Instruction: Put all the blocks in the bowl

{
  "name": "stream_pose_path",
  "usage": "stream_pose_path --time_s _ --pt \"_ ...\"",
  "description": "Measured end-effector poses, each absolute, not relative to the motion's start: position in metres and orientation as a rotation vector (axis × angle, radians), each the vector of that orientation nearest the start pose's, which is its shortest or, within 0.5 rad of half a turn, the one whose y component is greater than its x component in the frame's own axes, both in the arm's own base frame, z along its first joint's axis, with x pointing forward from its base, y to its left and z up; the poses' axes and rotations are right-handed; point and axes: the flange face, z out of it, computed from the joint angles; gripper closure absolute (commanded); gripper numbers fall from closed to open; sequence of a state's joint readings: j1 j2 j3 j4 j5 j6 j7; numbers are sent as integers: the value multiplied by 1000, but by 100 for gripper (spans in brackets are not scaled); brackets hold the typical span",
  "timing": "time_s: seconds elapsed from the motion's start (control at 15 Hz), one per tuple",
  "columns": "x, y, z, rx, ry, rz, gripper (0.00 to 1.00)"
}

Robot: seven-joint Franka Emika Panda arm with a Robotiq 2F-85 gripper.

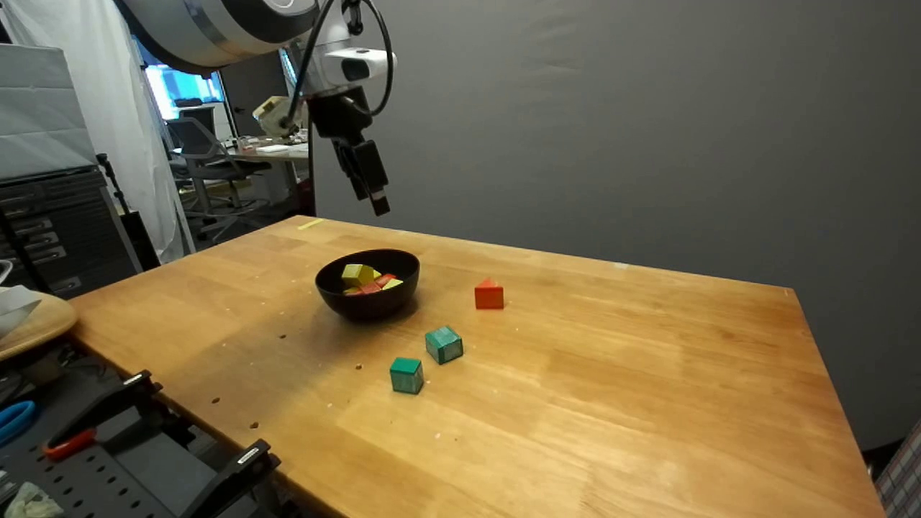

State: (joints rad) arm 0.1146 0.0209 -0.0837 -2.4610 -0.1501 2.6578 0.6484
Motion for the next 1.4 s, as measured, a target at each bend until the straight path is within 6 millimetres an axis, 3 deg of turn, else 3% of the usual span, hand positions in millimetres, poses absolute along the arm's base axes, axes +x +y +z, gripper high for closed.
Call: stream_pose_path --time_s 0.2,0.33,0.67,0.87,1.4 --pt "502 29 297 -3060 713 -316 0" --pt "515 23 289 -3110 660 -362 0" --pt "550 -50 259 -3202 755 -403 0" --pt "562 -81 234 -3201 864 -356 0" --pt "587 -89 176 -3044 1083 -213 0"
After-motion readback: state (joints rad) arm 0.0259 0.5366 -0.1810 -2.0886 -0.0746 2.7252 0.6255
